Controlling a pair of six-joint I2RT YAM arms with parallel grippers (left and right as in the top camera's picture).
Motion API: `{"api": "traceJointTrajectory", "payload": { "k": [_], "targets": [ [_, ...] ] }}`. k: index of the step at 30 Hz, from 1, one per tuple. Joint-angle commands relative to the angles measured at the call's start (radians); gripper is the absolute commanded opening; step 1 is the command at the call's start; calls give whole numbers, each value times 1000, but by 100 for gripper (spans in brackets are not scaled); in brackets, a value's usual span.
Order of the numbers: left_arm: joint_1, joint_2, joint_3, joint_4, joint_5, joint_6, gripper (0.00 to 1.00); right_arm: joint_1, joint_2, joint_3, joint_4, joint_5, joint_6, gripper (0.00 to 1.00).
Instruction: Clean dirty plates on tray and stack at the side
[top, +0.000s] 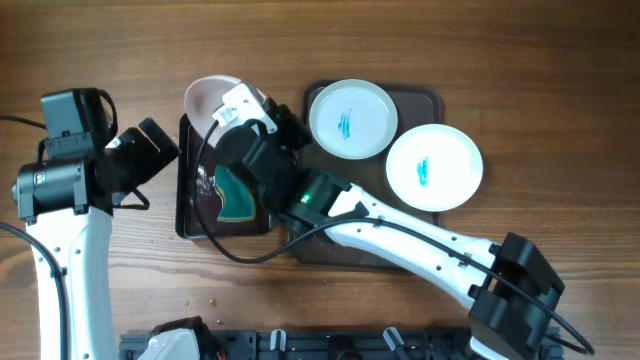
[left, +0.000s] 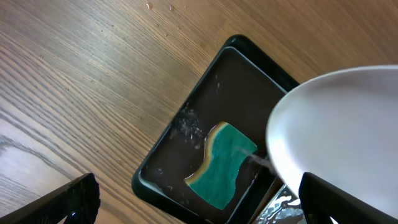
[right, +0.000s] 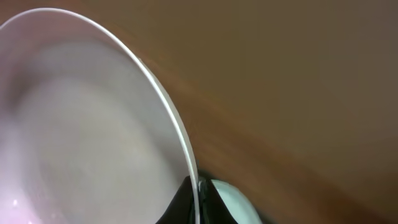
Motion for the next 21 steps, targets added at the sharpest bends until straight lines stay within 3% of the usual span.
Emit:
{"api": "traceJointTrajectory", "payload": {
  "k": [1, 8, 21],
  "targets": [
    [6, -4, 11, 0, 2, -13, 100, -2, -1, 26, 69, 56, -139, 4],
    [6, -4, 11, -1, 2, -13, 100, -1, -1, 26, 208, 72, -331, 4],
    [6, -4, 11, -1, 2, -13, 100, 5, -1, 26, 248, 100, -374, 4]
  ]
}}
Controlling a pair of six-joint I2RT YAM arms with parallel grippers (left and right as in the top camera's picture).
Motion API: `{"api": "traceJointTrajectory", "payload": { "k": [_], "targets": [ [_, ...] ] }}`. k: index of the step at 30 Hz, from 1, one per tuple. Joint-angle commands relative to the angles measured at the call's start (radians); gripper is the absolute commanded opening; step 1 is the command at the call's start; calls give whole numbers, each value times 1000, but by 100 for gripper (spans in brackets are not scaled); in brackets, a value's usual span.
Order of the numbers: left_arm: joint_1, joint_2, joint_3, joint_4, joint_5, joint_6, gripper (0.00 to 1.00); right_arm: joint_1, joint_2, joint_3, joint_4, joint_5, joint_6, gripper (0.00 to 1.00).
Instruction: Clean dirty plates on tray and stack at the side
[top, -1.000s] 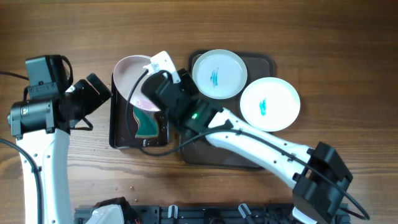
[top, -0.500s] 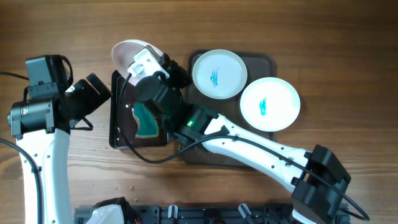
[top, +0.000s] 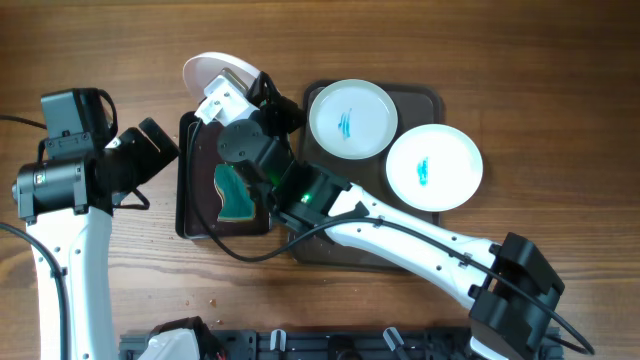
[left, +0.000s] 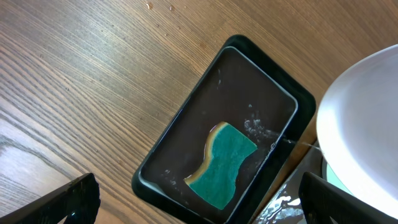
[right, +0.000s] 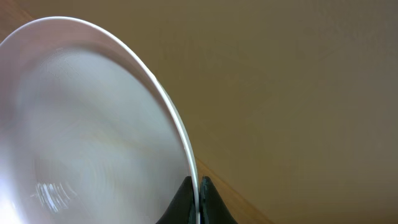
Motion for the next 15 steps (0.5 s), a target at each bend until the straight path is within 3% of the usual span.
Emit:
{"api": "traceJointTrajectory", "payload": {
  "k": [1, 15],
  "targets": [
    [6, -3, 11, -1, 2, -13, 100, 9, -1, 24, 10, 25, -17, 4],
    [6, -4, 11, -1, 2, -13, 100, 28, -1, 24, 20, 26, -17, 4]
  ]
}}
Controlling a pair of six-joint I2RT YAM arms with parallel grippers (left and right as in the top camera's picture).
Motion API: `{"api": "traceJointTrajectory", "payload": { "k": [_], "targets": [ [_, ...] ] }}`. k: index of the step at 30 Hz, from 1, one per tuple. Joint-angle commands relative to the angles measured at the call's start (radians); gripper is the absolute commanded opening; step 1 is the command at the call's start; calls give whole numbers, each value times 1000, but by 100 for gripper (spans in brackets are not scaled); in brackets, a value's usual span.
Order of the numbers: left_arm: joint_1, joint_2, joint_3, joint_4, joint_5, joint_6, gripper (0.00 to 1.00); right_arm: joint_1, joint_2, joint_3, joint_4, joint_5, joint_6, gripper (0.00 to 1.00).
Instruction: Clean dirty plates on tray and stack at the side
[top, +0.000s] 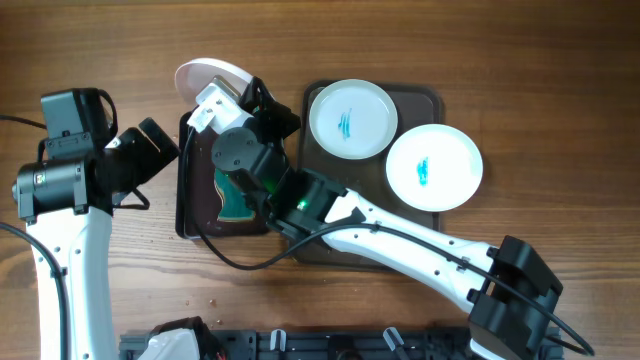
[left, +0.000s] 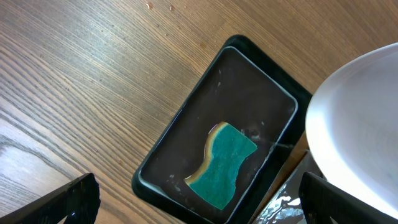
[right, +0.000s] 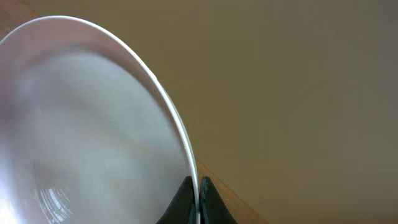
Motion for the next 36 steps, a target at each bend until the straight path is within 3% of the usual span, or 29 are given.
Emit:
{"api": "traceJointTrajectory", "payload": {
  "k": [1, 6, 9, 11, 15, 20, 27, 31, 36],
  "targets": [
    [6, -4, 11, -1, 2, -13, 100, 2, -1, 24, 9, 23, -2, 4],
    [6, -4, 11, -1, 2, -13, 100, 2, -1, 24, -44, 29, 96, 4],
    [6, -4, 11, -1, 2, -13, 100, -18, -1, 24, -254, -30, 450, 4],
    [6, -4, 11, -1, 2, -13, 100, -42, -1, 24, -391, -201, 670, 4],
    [6, -4, 11, -1, 2, -13, 100, -100, -29, 24, -475, -573, 895, 4],
    [6, -4, 11, 0, 2, -13, 100, -211, -176, 24, -491, -782, 982, 4],
    [6, -4, 11, -1, 2, -13, 100, -583, -499, 24, -766, -884, 1156, 4],
    [6, -4, 11, -1, 2, -13, 100, -855, -557, 24, -990, -902, 1145, 4],
    [6, -4, 11, -1, 2, -13, 100, -1199, -530, 16, -1144, -1030, 1004, 4]
  ]
}}
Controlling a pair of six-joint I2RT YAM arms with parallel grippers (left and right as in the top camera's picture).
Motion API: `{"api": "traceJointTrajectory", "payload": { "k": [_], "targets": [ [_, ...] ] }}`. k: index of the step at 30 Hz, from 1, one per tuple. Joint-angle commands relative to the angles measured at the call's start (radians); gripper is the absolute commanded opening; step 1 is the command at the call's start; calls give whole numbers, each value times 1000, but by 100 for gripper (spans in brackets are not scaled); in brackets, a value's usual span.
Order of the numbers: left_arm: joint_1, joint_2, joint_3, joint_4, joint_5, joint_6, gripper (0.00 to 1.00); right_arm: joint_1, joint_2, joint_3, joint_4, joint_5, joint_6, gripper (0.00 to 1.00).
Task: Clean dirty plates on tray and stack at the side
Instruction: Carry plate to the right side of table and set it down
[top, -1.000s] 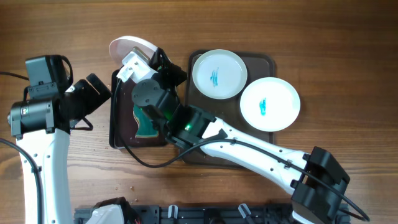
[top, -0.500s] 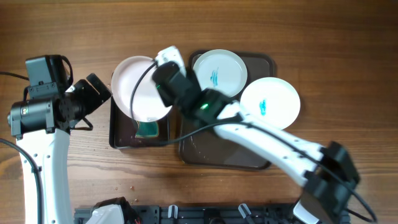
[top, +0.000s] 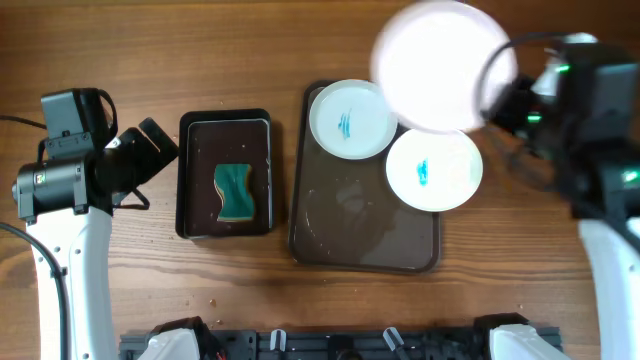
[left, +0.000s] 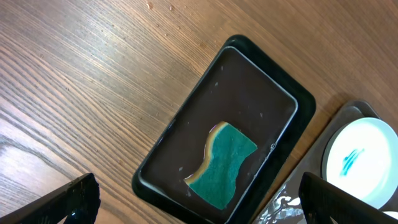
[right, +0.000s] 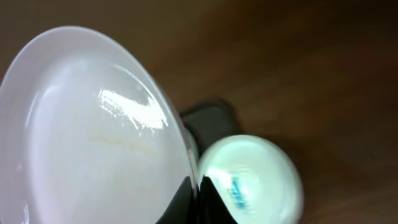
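A clean white plate (top: 440, 65) hangs high over the back right of the brown tray (top: 360, 225), and my right gripper (right: 198, 186) is shut on its rim (right: 93, 130). Two white plates with blue smears lie on that tray, one at the back (top: 352, 120) and one at the right (top: 434, 168); the second shows blurred in the right wrist view (right: 249, 174). The green sponge (left: 224, 165) lies in wet water in the small black tray (left: 186, 112). My left gripper (left: 199, 205) stands open above that tray's near left side, holding nothing.
The wooden table (top: 120, 40) runs round both trays. The brown tray's front half is wet. The right arm's body (top: 600, 120) stands at the table's right edge. A black rail (top: 330, 345) runs along the front edge.
My right arm has moved from over the small black tray to the far right, taking the clean plate with it. The plate now hangs above the brown tray's back right. The left arm is unchanged.
My right gripper held the white plate tilted over the small black tray with water dripping into it beside the sponge. It stayed there, shifting slightly back and left over two moments. Now the plate is held high at the right of the table.
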Motion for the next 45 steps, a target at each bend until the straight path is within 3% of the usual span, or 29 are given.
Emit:
{"api": "traceJointTrajectory", "payload": {
  "k": [1, 4, 12, 21, 31, 34, 35, 43, 45],
  "targets": [
    [6, -3, 11, -1, 2, -13, 100, -248, 62, -13, -68, -147, -92, 4],
    [6, -4, 11, -1, 2, -13, 100, -419, 143, -13, -88, -146, -108, 4],
    [6, -4, 11, -1, 2, -13, 100, -631, 385, -13, -92, -63, -112, 4],
    [6, -4, 11, -1, 2, -13, 100, -638, 582, -85, -52, -21, -114, 4],
    [6, -4, 11, -1, 2, -13, 100, -632, 595, -330, 67, 5, -130, 5],
    [6, -3, 11, -1, 2, -13, 100, -621, 591, -361, 68, 5, -155, 21],
    [6, -4, 11, -1, 1, -13, 100, -618, 582, -365, 62, 3, -167, 34],
    [6, -4, 11, -1, 2, -13, 100, -575, 388, -365, 42, -47, -195, 41],
    [6, -4, 11, -1, 2, -13, 100, -554, 286, -365, 61, -146, -251, 44]
  ]
}}
